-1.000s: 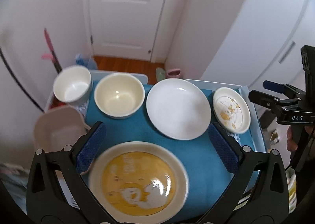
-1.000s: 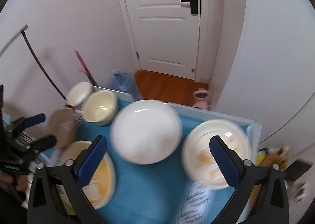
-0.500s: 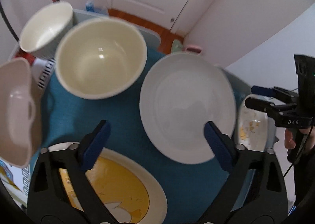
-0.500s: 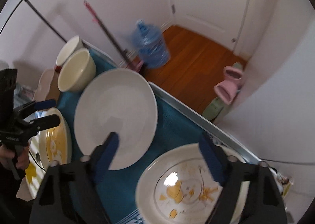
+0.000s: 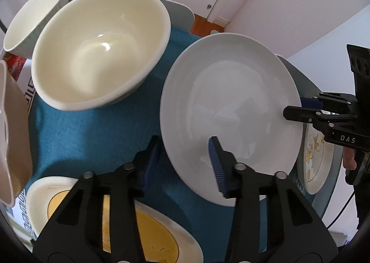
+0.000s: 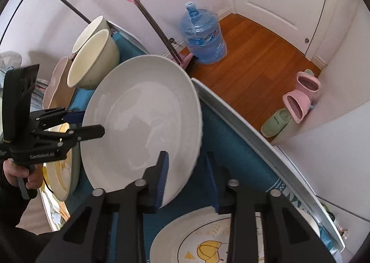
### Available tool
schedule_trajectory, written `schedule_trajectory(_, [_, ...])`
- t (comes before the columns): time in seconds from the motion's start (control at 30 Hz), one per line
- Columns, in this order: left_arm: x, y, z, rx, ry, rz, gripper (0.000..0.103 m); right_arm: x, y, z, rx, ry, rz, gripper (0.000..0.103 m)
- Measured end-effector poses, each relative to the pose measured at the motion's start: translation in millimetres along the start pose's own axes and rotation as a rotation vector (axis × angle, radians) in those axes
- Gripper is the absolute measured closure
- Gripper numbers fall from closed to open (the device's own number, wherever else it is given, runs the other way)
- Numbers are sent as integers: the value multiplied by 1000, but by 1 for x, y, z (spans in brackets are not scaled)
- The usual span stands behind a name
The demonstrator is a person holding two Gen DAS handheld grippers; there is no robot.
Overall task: Organize plates and bowls
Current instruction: 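Close both grippers on the rim of the plain white plate, then lower the white plate onto the yellow duck plate and open both grippers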
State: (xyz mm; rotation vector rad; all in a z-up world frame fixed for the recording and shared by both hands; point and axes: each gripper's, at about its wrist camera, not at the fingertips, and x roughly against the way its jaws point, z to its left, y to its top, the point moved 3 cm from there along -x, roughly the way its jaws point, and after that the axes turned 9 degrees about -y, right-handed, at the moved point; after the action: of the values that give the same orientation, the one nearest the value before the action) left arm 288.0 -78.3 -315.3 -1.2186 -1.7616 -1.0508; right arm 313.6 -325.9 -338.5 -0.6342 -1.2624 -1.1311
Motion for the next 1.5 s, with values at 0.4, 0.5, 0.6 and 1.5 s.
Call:
schedule_trajectory(0.4, [-5,-8,-12,-65,95,-37,81,-4,-4,1,12,-31,-28,89])
schedule_trajectory(0.5, [3,-15,-13,-81,99,-37,81,-3,-6,1,8,-40,-34,89])
schedule_trajectory(0.6, [8,-18,-19,-105,104,-50,81,0,-10,1,1,-53,-47,89])
schedule_trajectory(1.5, [160,-108,34,-256,58,-118,81,61,-67,158,-151,-99,-133,89])
